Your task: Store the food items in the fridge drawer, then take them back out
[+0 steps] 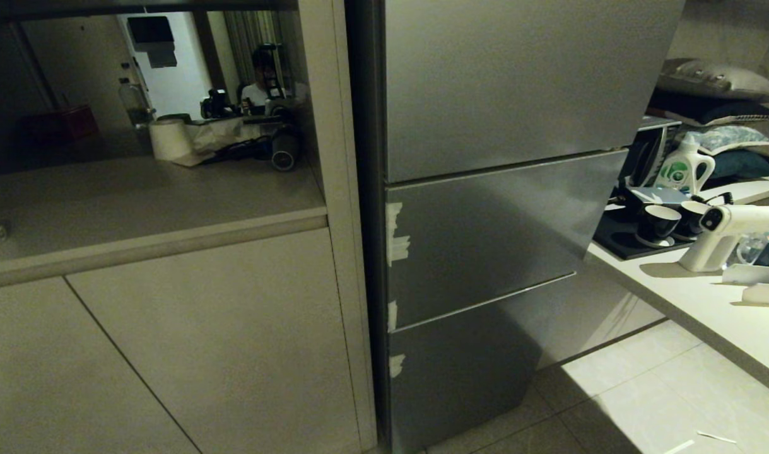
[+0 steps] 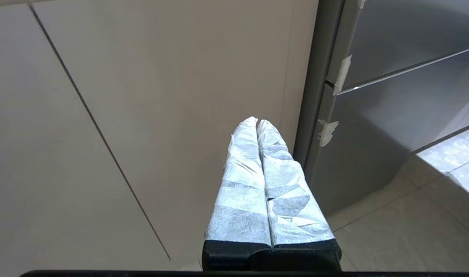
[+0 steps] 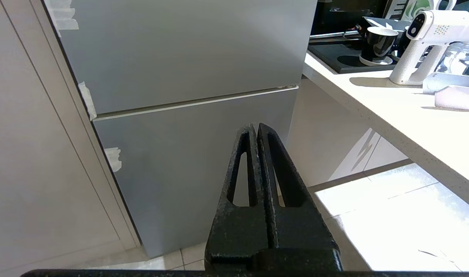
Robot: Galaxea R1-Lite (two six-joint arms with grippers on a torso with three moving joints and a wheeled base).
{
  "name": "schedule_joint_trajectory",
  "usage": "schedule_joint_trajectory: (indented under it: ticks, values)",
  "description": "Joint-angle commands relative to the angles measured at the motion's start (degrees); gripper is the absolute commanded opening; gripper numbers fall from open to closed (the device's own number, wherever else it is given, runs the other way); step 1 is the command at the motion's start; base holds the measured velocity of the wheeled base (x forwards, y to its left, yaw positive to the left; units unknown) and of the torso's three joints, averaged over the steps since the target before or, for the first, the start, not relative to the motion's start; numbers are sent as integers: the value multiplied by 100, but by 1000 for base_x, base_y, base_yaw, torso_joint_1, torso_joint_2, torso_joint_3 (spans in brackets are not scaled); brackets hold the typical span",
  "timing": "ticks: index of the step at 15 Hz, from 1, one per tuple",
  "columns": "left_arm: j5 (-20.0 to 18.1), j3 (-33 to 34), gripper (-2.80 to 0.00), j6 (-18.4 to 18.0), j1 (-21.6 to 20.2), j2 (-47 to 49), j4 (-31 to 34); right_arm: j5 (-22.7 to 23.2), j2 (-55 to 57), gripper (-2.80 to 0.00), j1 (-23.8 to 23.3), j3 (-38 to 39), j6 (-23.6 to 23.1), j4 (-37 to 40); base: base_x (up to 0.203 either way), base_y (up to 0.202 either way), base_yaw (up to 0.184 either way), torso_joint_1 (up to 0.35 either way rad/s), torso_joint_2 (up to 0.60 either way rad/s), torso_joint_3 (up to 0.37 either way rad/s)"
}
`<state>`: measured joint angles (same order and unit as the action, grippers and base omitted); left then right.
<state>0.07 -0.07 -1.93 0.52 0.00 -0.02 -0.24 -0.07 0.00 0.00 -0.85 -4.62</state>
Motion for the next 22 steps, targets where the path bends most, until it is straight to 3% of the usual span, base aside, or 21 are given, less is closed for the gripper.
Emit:
schedule_joint_trajectory:
  ticks: [1,5,10,13,16,19,22]
  values:
    - [-3,-496,-280,0,0,33,-18,-2,7,-280,0,176,-6,-4,0,0,0,0,0,0]
    - [-110,-1388,-280,160,42,1350,110,-2,7,-280,0,176,-3,-4,0,0,0,0,0,0]
    - [-397,-1839,-280,1332,106,4250,-370,-2,7,-280,0,176,-3,-4,0,0,0,0,0,0]
    - [-765,-2037,-280,1930,116,6250,-1303,-9,7,-280,0,176,6,-4,0,0,0,0,0,0]
    - [-1083,-2299,-280,2217,195,8177,-2608,-11,7,-280,0,176,16,-4,0,0,0,0,0,0]
    - [-1253,-2730,-280,2529,742,9597,-3968,-28,7,-280,0,176,59,-4,0,0,0,0,0,0]
    - [-1280,-3746,-280,2893,1250,10557,-4749,-37,7,-280,0,176,112,-13,0,0,0,0,0,0]
